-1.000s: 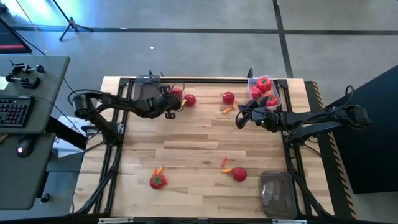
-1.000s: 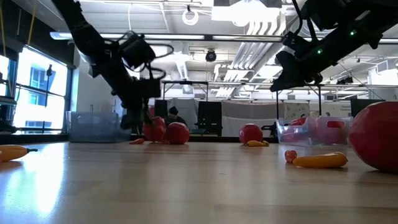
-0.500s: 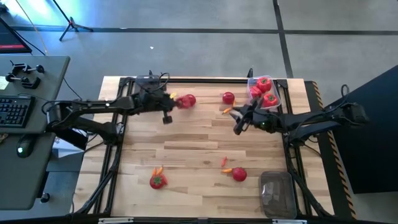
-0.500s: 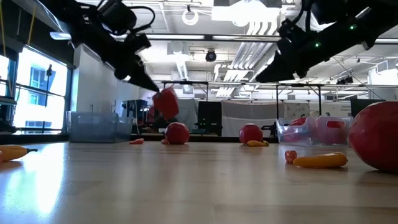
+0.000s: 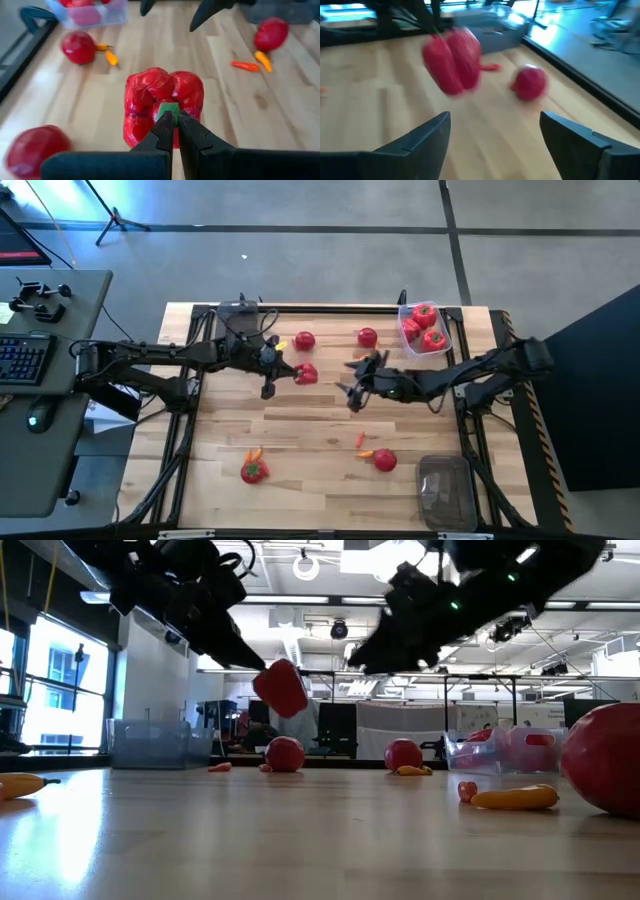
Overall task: Sort produce into baskets
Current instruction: Put the red bell pepper into the transparent bin
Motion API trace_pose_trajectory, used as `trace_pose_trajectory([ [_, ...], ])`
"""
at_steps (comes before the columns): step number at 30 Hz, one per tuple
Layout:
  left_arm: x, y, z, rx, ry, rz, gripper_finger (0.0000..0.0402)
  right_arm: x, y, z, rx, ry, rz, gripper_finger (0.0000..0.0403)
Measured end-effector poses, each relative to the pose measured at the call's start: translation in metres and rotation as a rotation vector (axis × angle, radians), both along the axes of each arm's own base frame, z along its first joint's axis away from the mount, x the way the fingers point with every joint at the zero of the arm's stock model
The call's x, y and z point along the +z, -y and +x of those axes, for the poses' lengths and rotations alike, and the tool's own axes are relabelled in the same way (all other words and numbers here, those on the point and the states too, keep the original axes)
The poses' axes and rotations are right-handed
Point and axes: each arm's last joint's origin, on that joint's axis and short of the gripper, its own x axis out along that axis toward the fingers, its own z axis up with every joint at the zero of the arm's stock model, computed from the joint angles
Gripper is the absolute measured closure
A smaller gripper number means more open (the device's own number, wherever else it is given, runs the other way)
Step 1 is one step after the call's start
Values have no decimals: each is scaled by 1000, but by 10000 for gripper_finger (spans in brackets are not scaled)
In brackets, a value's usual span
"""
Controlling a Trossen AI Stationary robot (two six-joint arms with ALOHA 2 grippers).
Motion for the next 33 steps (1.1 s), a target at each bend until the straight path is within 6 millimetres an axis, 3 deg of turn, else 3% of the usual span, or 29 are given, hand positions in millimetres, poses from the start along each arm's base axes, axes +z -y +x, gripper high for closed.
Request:
trace_pose_trajectory([
  [7, 2, 14, 4, -48, 20, -8, 401, 18, -14, 47, 33, -93, 3, 100],
  [13, 3, 19, 6, -71, 32, 2, 400, 28, -25, 71, 107, -132, -69, 100],
  [20, 3, 21, 6, -71, 31, -5, 399, 33, -28, 76, 194, -134, -96, 100],
  [33, 8, 41, 11, -100, 83, 15, 399, 32, -22, 77, 312, -175, -161, 100],
])
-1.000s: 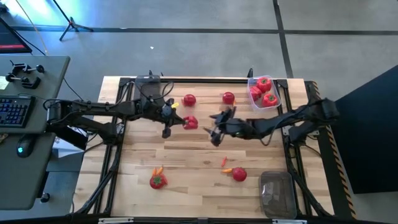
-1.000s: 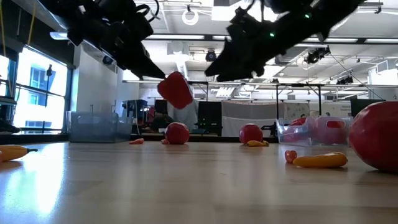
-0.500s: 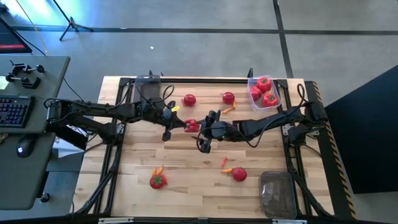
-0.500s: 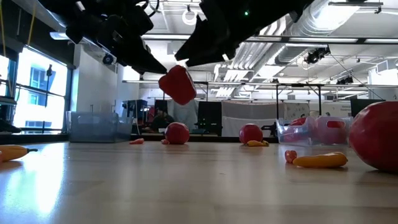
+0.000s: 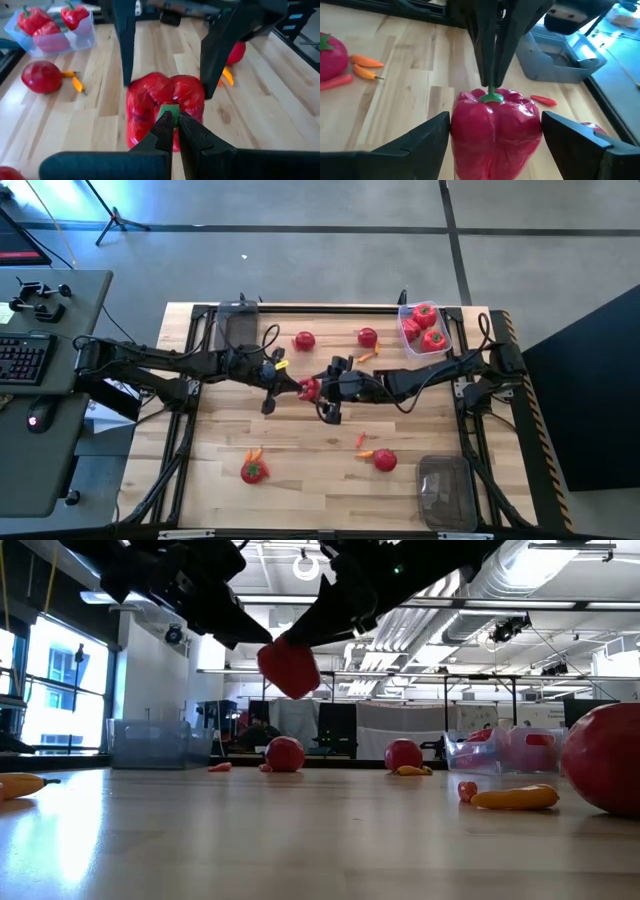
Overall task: Sort produce into baskets
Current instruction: Put the red bell pepper into the transparent bin
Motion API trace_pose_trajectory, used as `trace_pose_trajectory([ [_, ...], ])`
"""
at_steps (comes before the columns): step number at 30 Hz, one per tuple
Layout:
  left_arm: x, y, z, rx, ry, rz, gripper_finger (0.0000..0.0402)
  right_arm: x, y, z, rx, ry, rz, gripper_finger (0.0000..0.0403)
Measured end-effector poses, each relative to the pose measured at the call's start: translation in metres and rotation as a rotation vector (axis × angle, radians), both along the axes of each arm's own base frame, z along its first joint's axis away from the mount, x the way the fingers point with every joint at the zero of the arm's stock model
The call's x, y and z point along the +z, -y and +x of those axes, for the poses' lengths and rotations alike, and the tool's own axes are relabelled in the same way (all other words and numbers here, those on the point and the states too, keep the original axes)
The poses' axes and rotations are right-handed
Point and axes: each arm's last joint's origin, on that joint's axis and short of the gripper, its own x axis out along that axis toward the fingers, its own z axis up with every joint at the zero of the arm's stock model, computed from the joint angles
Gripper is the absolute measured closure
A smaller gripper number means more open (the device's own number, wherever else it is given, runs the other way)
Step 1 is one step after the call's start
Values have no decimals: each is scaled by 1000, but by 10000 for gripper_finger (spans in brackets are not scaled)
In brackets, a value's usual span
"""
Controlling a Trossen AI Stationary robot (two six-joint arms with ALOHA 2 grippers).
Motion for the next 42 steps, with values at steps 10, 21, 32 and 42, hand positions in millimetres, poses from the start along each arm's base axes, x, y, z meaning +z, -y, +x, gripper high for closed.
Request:
trace_pose_trajectory([
  [10, 5, 3, 2, 14, 49, -16, 399, 0, 6, 1, 2, 6, 71, 113],
  [21, 5, 3, 3, 4, 59, 7, 399, -1, 7, 0, -22, 4, 102, 145],
  [32, 6, 2, 3, 4, 66, 16, 401, 10, -8, -15, -189, -16, 10, 82],
  [42, 6, 2, 3, 0, 68, 16, 401, 20, -13, -37, -191, -116, 48, 121],
])
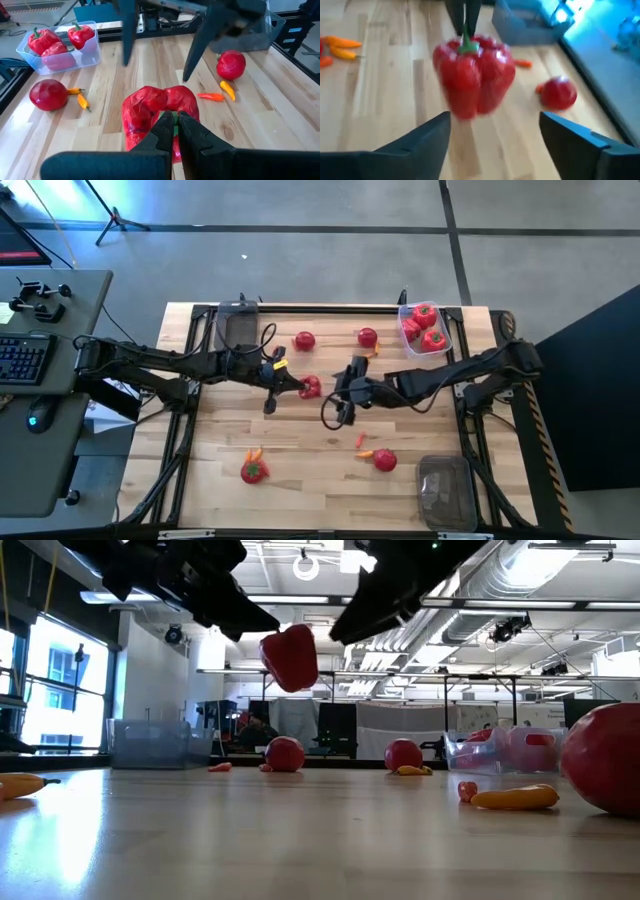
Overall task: Sort produce into baskets
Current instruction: Put the red bell pepper into the transparent bin
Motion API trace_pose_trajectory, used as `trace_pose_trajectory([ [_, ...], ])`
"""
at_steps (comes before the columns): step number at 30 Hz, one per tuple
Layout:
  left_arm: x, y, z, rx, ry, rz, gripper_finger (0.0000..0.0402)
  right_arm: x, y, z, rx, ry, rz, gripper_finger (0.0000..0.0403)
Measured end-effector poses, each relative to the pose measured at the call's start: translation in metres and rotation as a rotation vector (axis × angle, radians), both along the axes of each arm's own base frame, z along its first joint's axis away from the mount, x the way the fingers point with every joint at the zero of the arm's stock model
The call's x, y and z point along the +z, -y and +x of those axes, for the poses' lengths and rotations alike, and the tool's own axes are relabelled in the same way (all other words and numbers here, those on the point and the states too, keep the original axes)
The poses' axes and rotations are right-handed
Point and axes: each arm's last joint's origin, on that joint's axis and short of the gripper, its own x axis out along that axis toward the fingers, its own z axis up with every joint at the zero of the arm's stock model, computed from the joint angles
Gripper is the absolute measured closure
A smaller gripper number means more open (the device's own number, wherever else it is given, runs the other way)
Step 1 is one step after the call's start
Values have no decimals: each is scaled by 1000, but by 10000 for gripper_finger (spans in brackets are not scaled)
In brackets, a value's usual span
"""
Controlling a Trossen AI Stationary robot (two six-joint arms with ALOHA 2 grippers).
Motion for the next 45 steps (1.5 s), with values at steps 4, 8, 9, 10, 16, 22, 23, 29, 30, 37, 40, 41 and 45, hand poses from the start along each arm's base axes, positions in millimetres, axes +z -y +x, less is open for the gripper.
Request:
trace_pose_trajectory([
  [4, 0, 0, 0, -3, 1, 7, 401, -4, 0, -8, -30, -31, 57, 203],
  [8, 0, 0, 0, -3, 1, 7, 401, -26, 2, -14, -29, -12, 64, 340],
  [9, 0, 0, 0, -3, 1, 7, 401, -32, 3, -15, -24, -8, 70, 369],
  [10, 0, 0, 0, -3, 1, 7, 401, -37, 3, -18, -13, -2, 73, 386],
  [16, 1, 1, 0, -20, 7, 1, 401, -52, 1, -22, 68, 227, 157, 347],
  [22, 3, 2, 1, -66, 32, -23, 401, -56, 1, -24, 94, 262, 139, 249],
  [23, 3, 2, 1, -66, 32, -24, 401, -53, 1, -22, 94, 272, 142, 225],
  [29, 2, 3, 1, -77, 28, -29, 401, -36, -1, -12, 113, 304, 163, 93],
  [30, 2, 3, 1, -86, 28, -33, 401, -34, -2, -11, 122, 308, 161, 79],
  [37, 3, 4, 1, -115, 30, -44, 401, -25, -4, -7, 220, 338, 123, 46],
  [40, 4, 4, 1, -113, 39, -50, 401, -23, -2, -6, 218, 357, 122, 45],
  [41, 4, 4, 1, -113, 46, -50, 401, -23, -1, -6, 215, 358, 122, 45],
  [45, 5, 4, 2, -114, 55, -49, 401, -23, 5, -5, 200, 361, 118, 45],
])
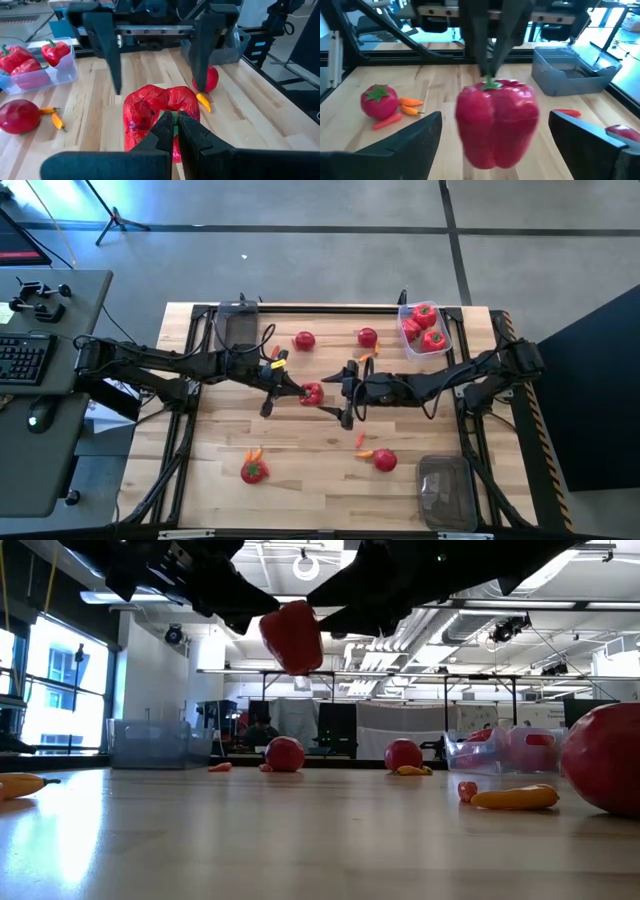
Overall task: Sort produce into baskets
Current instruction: Put the red bell pepper into the transparent bin
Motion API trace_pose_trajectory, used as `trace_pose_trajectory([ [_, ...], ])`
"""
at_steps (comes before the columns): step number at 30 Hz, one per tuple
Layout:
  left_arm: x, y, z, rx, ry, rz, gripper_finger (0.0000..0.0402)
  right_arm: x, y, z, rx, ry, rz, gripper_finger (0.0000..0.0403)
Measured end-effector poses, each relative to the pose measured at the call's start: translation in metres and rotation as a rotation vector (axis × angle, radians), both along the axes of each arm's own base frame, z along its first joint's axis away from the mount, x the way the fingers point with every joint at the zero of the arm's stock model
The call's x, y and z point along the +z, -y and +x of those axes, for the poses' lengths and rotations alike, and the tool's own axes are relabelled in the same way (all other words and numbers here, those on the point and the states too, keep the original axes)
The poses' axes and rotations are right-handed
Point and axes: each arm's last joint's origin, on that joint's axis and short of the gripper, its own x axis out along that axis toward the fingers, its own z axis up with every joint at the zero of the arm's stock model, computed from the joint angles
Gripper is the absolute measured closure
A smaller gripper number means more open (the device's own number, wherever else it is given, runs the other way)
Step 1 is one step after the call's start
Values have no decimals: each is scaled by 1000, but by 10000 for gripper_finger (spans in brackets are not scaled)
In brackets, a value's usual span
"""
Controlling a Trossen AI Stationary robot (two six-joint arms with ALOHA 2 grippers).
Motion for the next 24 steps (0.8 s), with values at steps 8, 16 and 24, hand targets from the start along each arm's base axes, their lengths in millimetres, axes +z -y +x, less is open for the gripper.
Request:
trace_pose_trajectory([
  [8, 3, 0, 1, 2, 30, 3, 401, 5, 8, 3, 62, 53, 10, 45],
  [16, 6, 0, 2, 9, 63, -9, 401, 5, 14, 3, 77, 52, 19, 45],
  [24, 12, -1, 3, 14, 123, -14, 401, 5, 13, 3, 84, 52, 21, 45],
])
